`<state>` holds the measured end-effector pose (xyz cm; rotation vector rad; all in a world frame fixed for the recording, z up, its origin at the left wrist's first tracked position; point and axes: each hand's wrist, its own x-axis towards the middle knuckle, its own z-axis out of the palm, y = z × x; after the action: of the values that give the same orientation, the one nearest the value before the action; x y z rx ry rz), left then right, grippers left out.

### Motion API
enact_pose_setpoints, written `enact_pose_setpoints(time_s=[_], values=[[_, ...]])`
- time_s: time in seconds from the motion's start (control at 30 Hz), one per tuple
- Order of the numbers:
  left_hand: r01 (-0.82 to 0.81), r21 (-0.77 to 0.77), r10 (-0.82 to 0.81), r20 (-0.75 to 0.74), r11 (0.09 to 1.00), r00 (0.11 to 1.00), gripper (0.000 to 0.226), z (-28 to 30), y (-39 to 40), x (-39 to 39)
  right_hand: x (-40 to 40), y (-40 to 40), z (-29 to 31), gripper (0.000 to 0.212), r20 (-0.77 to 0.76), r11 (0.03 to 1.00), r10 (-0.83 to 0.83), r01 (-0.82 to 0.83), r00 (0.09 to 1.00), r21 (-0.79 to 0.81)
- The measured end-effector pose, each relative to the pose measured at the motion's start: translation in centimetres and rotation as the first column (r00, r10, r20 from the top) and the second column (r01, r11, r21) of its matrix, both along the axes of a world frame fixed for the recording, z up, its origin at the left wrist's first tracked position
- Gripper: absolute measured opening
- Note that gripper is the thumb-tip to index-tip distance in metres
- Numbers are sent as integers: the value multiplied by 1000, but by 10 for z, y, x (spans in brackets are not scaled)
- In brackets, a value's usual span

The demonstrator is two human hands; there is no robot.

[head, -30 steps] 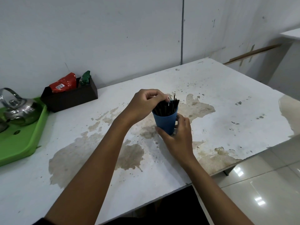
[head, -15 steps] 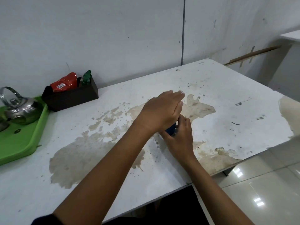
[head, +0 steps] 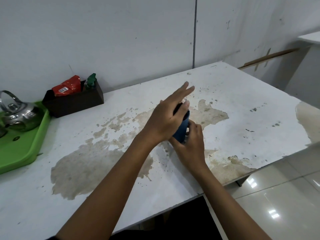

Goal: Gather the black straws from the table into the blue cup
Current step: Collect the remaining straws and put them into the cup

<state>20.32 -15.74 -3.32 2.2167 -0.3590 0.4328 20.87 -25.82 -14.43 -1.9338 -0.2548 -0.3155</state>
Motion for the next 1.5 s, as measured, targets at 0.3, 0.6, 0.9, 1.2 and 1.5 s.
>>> enact_pose_setpoints(time_s=[0.3,0.6,0.9,1.2,1.5], values=[[-198,27,198,6,980,980,40,-7,13,-2,-1,0,0,69,5,1000,-4,4,1000,-7],[-200,447,168,110,872,980,44,-18,3,-4,-2,0,4,57,13,1000,18,-19,1000,9],[-324,238,300,132,916,945,47,-17,51,-14,-2,2,21,68,-16,967,128,-121,992,223],[-637,280,686,-130,718,716,51,-73,165,-44,19,35,41,70,-95,938,283,-255,954,233],[-682,503,835,-172,531,523,51,-97,252,-33,75,124,52,63,-157,912,404,-384,901,147]])
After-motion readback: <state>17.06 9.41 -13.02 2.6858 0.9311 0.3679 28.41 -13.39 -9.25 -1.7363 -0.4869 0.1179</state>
